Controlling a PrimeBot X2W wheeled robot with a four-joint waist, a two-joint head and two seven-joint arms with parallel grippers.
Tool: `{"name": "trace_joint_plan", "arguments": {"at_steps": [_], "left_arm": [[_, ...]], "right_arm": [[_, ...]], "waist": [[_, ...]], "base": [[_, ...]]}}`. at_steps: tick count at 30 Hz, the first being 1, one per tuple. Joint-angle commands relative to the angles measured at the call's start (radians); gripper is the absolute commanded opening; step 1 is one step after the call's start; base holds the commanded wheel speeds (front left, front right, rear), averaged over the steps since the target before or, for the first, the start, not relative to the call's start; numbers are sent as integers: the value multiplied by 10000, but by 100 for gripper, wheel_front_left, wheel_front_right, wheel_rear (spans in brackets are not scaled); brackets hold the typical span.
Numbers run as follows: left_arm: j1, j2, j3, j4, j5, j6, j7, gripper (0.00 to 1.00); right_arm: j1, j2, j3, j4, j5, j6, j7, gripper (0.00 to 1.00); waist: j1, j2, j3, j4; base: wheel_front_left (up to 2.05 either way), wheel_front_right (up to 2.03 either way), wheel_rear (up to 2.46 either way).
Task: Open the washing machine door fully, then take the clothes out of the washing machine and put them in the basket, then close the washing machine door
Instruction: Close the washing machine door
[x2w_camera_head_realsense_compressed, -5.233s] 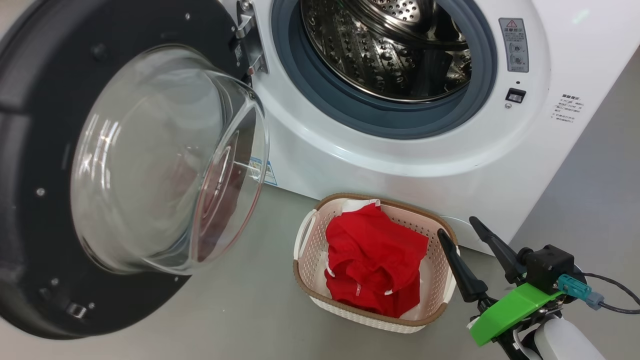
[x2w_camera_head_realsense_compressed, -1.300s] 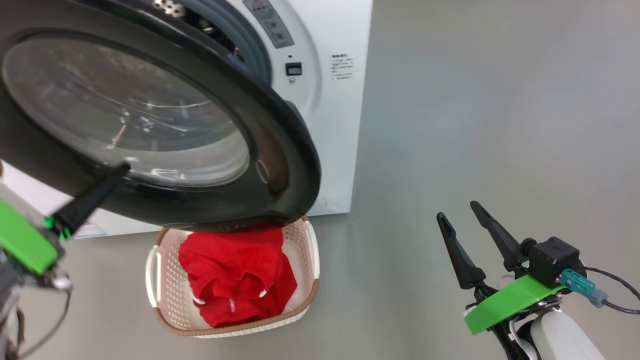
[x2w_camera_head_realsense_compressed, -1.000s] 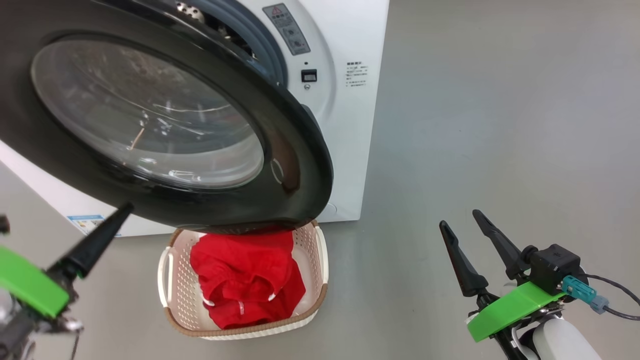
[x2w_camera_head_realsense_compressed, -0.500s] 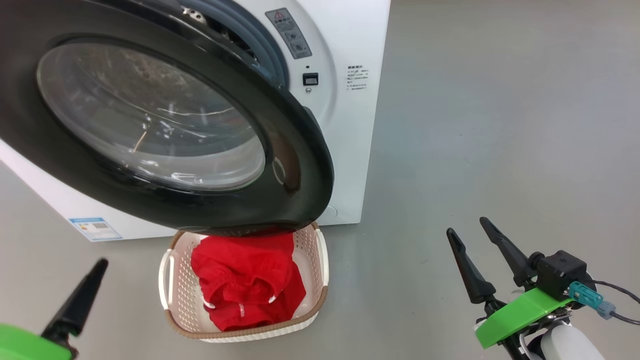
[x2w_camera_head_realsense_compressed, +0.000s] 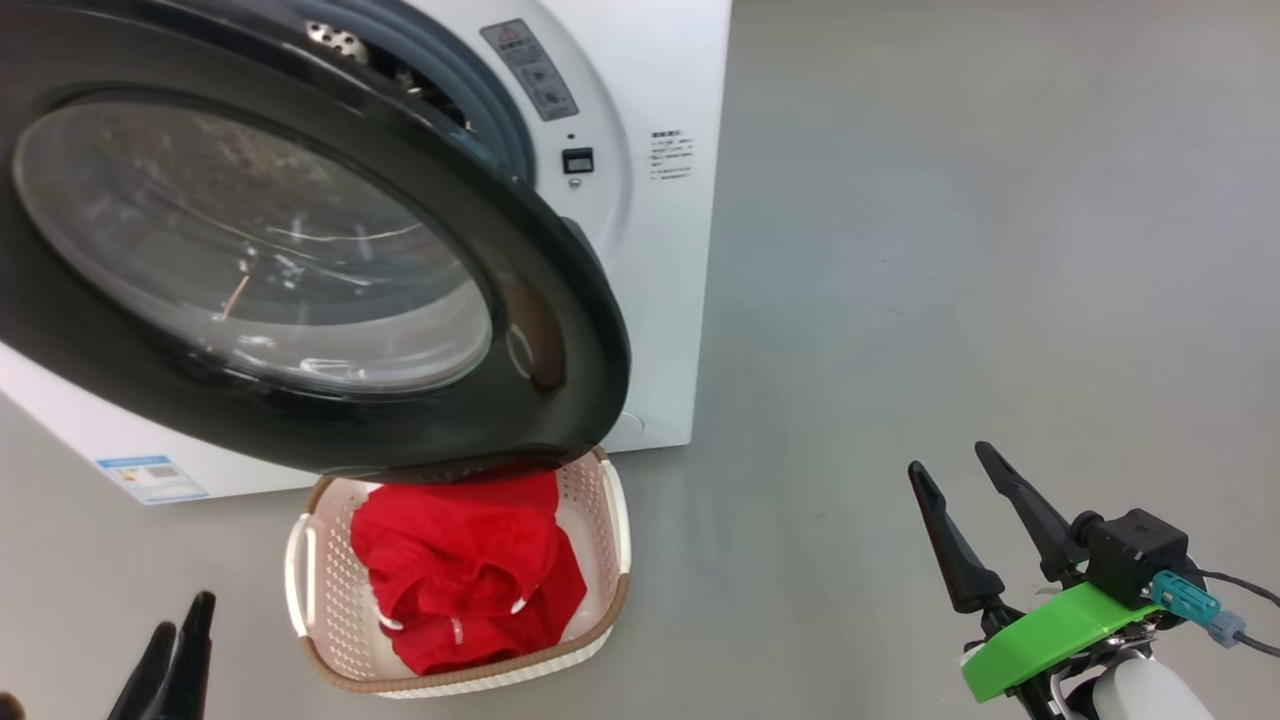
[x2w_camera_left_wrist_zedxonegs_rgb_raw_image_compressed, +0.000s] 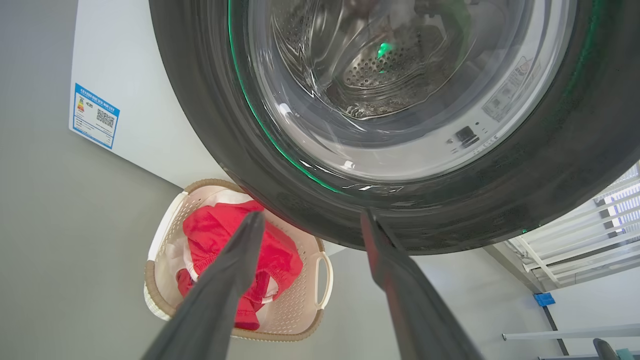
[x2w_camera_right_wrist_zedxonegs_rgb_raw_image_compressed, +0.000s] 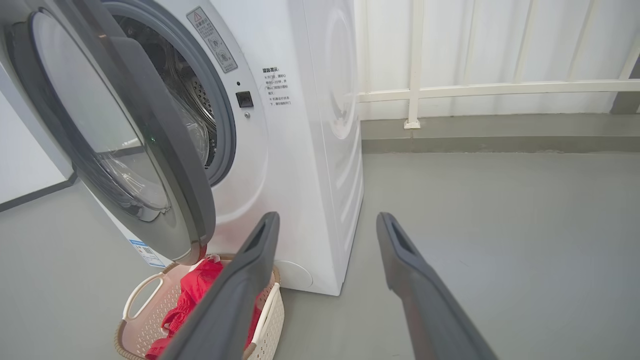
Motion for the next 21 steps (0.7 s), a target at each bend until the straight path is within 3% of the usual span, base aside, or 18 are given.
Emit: {"name": "trace_joint_plan", "arguments": {"at_steps": [1,10,16,21], "left_arm": [[-291,355,156,39,320,-102,-533,100],[-448,125,58,870,1490,-102,-1256,100],[-309,-706,1196,885,3103,-102,-1265,100],[-18,-1363,2210,689,5110,-102,-1267,100]], "right_arm": [[23,-52,157,-256,19,16,-49,100],[167,-86,-42,-286,12,16,-49,100],[338,-124,-173,-306,2,16,-49,100],[423,-102,-211,-308,-15,16,-49,100]], "waist": [[0,0,55,-153],[0,0,40,-372],[0,0,-24,-410],[0,0,-86,-444]], "base": [[0,0,0],[0,0,0],[0,0,0],[0,0,0]]}}
